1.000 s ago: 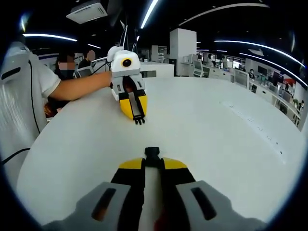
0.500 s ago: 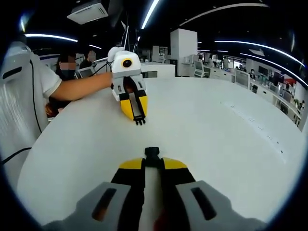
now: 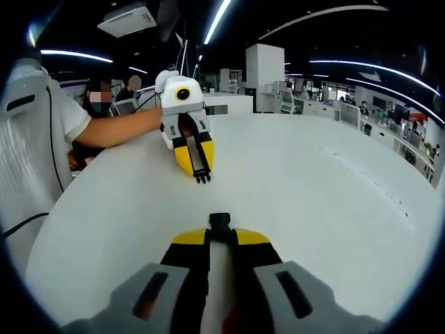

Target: Snap the two parts of the plastic buckle together until the buckle closes and remains connected.

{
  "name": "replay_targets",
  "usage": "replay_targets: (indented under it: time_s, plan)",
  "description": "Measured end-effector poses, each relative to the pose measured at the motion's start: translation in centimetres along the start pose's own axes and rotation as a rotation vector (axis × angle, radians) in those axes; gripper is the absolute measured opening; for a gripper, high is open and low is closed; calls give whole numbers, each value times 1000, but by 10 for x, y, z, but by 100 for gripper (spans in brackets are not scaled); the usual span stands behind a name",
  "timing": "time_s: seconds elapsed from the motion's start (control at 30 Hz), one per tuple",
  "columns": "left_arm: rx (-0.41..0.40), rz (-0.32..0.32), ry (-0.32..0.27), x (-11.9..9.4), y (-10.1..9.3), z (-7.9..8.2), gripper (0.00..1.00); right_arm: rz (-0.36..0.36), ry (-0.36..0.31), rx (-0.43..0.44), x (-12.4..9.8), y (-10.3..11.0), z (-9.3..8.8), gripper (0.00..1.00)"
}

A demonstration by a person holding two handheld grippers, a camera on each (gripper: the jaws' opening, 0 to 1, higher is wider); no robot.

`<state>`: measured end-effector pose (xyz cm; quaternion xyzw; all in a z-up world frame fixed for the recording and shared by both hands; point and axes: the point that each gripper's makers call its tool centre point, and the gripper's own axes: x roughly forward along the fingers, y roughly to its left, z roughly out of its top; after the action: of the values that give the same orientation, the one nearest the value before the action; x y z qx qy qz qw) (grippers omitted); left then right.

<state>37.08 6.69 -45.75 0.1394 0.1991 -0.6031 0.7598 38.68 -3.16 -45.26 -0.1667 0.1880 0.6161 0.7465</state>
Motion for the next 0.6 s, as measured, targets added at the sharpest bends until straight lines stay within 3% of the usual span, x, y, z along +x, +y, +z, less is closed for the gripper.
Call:
replay_targets:
  time_s: [0.6]
  plan:
    - [7,-21,-3,9,-24,4,11,22,-15,-8,-7,20,-2,12]
